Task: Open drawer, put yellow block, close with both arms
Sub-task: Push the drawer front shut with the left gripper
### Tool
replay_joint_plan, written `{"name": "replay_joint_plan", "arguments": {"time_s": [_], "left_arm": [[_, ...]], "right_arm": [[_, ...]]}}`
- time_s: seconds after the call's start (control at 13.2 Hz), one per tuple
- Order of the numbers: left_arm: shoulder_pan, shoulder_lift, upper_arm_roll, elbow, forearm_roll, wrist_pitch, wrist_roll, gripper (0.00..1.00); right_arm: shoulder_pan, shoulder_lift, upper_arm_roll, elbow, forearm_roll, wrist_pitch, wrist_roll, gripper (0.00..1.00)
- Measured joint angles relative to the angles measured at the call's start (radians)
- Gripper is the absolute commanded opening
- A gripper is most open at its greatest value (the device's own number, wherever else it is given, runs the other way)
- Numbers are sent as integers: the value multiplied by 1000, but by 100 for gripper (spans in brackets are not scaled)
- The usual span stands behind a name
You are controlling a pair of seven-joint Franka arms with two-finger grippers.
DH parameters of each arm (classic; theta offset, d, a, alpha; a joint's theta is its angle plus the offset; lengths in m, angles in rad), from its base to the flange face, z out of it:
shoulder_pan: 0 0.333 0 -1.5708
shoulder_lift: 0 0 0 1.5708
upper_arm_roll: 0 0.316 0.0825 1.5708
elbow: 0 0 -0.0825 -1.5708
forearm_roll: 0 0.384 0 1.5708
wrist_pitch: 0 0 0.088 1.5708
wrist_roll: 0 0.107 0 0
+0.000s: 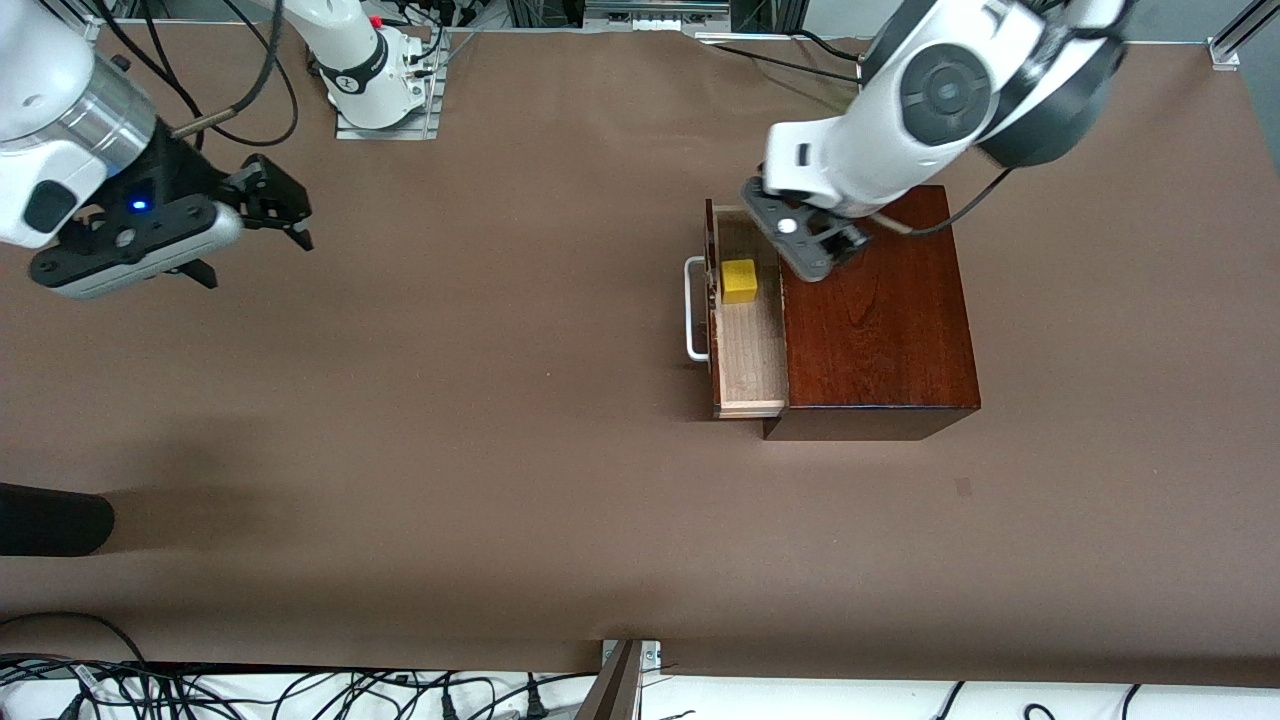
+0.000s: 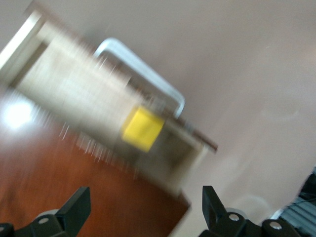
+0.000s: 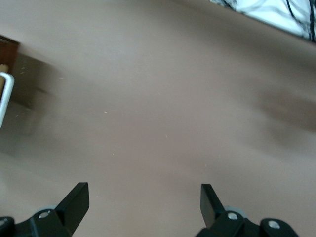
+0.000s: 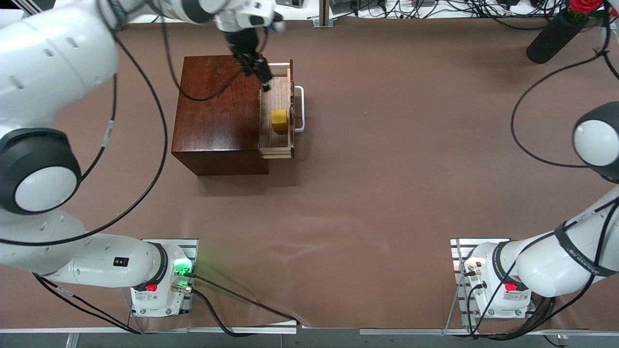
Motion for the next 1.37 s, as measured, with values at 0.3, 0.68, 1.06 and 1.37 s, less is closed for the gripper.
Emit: {"name": "replay_joint_plan", "arguments": {"time_s": [0.3,0.68,1.06,1.37], "left_arm": [[-70,186,-13,-1,4,293,330,100],[-170,314,-17,0,190,515,404,100],[-182,360,-15,-26,346,549,405,100],[-181,365,-19,-51,435,537,404,100]], "right_arm": [[-111,-130,-7,-331,-17,150,16,100],[-130,-172,-9,-478,-90,263,58,100],[-130,-171,-12,-490,-90,283,81,100],[-126,-161,-8,-476,-90,291,81,100]]}}
